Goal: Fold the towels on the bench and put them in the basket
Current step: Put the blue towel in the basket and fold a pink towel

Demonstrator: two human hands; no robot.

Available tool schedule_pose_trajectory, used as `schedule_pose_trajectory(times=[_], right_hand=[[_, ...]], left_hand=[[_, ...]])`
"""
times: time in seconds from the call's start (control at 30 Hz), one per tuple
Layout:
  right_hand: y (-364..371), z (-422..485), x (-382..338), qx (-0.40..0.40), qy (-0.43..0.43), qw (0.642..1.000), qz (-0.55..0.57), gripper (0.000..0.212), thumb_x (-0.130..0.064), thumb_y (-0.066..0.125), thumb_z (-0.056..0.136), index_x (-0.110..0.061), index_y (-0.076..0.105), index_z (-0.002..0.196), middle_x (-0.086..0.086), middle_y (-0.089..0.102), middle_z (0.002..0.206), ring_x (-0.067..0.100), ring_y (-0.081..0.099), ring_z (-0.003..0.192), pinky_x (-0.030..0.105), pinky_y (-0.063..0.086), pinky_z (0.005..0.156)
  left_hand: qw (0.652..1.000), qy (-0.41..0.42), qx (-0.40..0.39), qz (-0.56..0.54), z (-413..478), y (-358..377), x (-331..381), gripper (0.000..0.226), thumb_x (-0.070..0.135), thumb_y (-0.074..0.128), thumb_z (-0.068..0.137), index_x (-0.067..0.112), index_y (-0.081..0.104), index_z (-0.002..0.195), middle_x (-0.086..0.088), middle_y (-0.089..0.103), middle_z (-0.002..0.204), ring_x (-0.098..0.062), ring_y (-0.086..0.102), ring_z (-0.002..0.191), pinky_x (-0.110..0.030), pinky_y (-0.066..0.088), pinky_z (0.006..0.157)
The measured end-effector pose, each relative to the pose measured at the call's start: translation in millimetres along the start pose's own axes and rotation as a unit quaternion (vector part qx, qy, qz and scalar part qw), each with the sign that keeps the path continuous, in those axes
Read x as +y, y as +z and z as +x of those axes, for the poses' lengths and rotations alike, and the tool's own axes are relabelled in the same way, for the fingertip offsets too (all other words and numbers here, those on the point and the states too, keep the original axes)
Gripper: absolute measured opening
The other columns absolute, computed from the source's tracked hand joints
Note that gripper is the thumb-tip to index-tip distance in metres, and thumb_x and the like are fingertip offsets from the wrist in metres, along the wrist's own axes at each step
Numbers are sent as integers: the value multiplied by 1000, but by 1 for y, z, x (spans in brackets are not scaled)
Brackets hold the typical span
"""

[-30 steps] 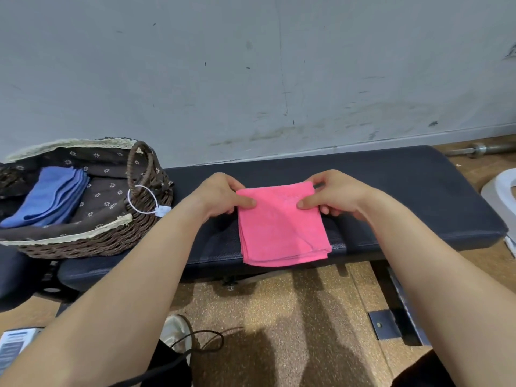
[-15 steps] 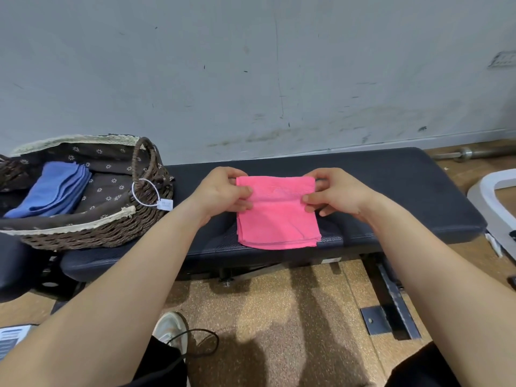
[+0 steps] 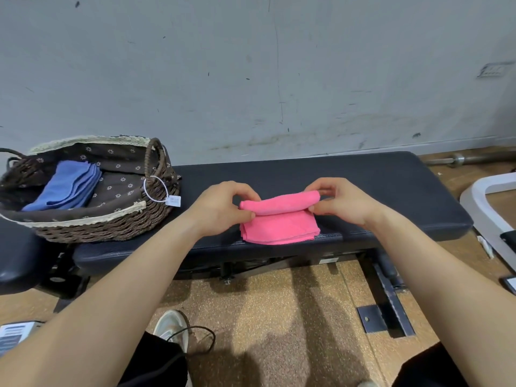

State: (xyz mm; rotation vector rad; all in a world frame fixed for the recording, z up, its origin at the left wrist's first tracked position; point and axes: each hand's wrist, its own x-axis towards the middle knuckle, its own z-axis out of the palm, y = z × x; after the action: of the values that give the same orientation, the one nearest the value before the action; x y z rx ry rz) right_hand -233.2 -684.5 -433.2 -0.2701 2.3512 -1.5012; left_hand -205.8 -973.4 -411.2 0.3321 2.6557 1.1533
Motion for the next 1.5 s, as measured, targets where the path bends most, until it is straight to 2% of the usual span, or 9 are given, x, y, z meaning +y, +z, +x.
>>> schedule_pose_trajectory(times=[0.3,0.47,0.67,0.8,0.93,1.07,1.2,1.33,1.5], right_hand=[[0,-16,7,-50,8,998,30,28,8,74,81,-10,71,103,-1,65,131,12,67,114,34,52,101],[3,-28,3,-31,-2,998,-46,3,-23,77,86,-21,79,87,-12,67,127,-2,62,115,29,42,108],[37,-25,-5,118,-16,967,-224,38,-51,56,96,-21,72,80,-13,72,105,8,65,93,35,52,84],[65,-22,1,202,-20,924,-323,51,-67,51,90,-21,51,69,-8,57,84,14,57,72,34,47,63],[81,-26,17,243,-67,900,-356,43,-64,50,91,-25,42,75,-10,50,95,16,52,80,32,47,62],[89,-26,26,266,-86,890,-361,39,-59,51,93,-24,41,80,-6,50,102,19,50,87,33,46,65],[93,-24,30,277,-93,879,-377,38,-55,49,94,-19,46,83,-1,53,106,23,51,86,39,50,68],[95,-25,29,287,-87,860,-412,39,-54,47,97,-17,53,87,2,56,110,25,51,89,41,49,72],[84,-28,17,278,-56,877,-389,28,-49,53,92,-23,53,81,-3,57,113,26,48,101,42,47,82]], left_hand=[[991,74,9,113,-14,10,-3,32,20,76,79,48,68,94,21,55,107,-3,61,93,-33,51,91],[981,100,1,167,-17,15,-1,27,20,73,80,43,71,94,22,52,112,-4,58,92,-29,47,88],[957,111,-33,266,-16,20,-2,23,24,66,84,40,72,100,17,47,122,-6,55,87,-29,47,79],[957,83,-42,275,-15,19,1,15,43,65,84,44,72,97,20,44,122,-5,56,86,-30,47,80],[974,25,-42,220,-10,19,8,15,51,66,83,40,72,76,19,50,108,-5,57,88,-30,45,79],[984,-32,28,174,2,27,19,36,52,63,81,24,66,58,7,59,74,-14,59,76,-31,49,66],[960,-17,128,247,19,46,37,27,51,49,92,27,59,87,3,58,102,-22,55,99,-40,46,84],[955,-48,86,279,36,62,25,43,51,34,100,22,55,125,-3,55,126,-25,53,116,-44,39,95],[951,-55,88,291,37,81,3,55,56,24,100,21,56,127,-5,50,130,-25,52,117,-44,37,101]])
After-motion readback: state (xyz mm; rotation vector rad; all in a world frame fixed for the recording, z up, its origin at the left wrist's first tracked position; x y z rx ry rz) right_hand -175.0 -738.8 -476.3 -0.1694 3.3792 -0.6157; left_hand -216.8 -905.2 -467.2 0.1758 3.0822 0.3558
